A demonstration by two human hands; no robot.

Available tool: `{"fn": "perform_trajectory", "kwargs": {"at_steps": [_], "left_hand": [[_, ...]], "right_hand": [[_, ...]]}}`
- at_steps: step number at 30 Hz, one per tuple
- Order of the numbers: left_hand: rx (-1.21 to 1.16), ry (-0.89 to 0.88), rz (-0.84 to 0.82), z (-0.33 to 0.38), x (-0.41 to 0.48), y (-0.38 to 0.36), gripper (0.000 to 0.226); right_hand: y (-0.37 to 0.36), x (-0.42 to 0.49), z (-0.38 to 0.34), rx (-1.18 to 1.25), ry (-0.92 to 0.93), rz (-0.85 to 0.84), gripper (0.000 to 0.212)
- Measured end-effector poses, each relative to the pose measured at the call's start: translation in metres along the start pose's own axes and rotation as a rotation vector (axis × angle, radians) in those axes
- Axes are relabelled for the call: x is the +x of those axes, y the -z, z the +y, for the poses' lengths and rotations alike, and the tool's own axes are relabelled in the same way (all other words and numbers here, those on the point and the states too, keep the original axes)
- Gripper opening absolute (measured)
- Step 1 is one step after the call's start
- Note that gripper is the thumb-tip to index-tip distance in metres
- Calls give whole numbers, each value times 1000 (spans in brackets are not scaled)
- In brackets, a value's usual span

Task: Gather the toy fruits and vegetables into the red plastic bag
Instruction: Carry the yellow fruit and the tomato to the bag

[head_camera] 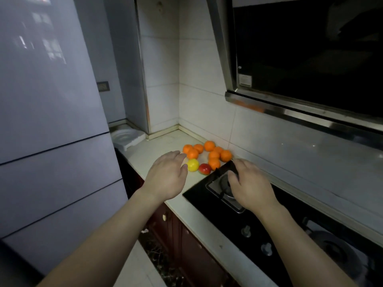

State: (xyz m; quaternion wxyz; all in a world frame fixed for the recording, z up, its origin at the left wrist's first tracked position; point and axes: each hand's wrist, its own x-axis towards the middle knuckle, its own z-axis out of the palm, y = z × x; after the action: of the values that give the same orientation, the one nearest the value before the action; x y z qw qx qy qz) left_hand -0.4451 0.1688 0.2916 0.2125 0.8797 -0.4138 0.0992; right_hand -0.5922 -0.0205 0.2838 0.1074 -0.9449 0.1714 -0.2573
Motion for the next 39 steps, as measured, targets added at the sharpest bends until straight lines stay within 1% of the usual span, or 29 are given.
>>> {"fn": "perform_trajectory", "kwargs": {"at_steps": [2,6,10,12,14,16,18,22,26,28,32,35,39], "left_hand": [[18,16,-8,-17,21,-3,46],[34,46,-10,-46,63,-7,48],[24,79,-38,-74,97,-22,49],[11,89,-51,-87,111,-29,49],[7,92,-67,-100,122,-36,52],[1,87,-82,-113,135,-44,56],[-7,78,-91,-130,150,-52,55],[-31,41,-105,-167,180,-67,48],[-64,-23,-118,-202,208,-77,52],[-85,-60,-136,-219,223,-83,50],[-124,-143,-185,-246,249,-97,48],[-143,-204,-234,-254,264,-113,48],[-164,-246,-310,-257,282,-142,45]], "right_hand": [[-17,25,5,12,-5,6,35],[-49,76,13,38,-13,-29,33],[-78,118,17,57,-10,-65,51],[-91,132,19,59,-17,-89,55],[-102,143,19,60,-35,-107,54],[-112,153,19,55,-62,-126,47],[-124,165,17,43,-68,-136,48],[-150,189,5,13,-105,-128,48],[-177,209,-9,-27,-166,-141,55],[-192,217,-11,-55,-197,-141,52],[-217,226,-15,-86,-319,-161,45],[-233,228,-12,-99,-361,-189,48],[-254,233,5,-114,-421,-211,41]]}}
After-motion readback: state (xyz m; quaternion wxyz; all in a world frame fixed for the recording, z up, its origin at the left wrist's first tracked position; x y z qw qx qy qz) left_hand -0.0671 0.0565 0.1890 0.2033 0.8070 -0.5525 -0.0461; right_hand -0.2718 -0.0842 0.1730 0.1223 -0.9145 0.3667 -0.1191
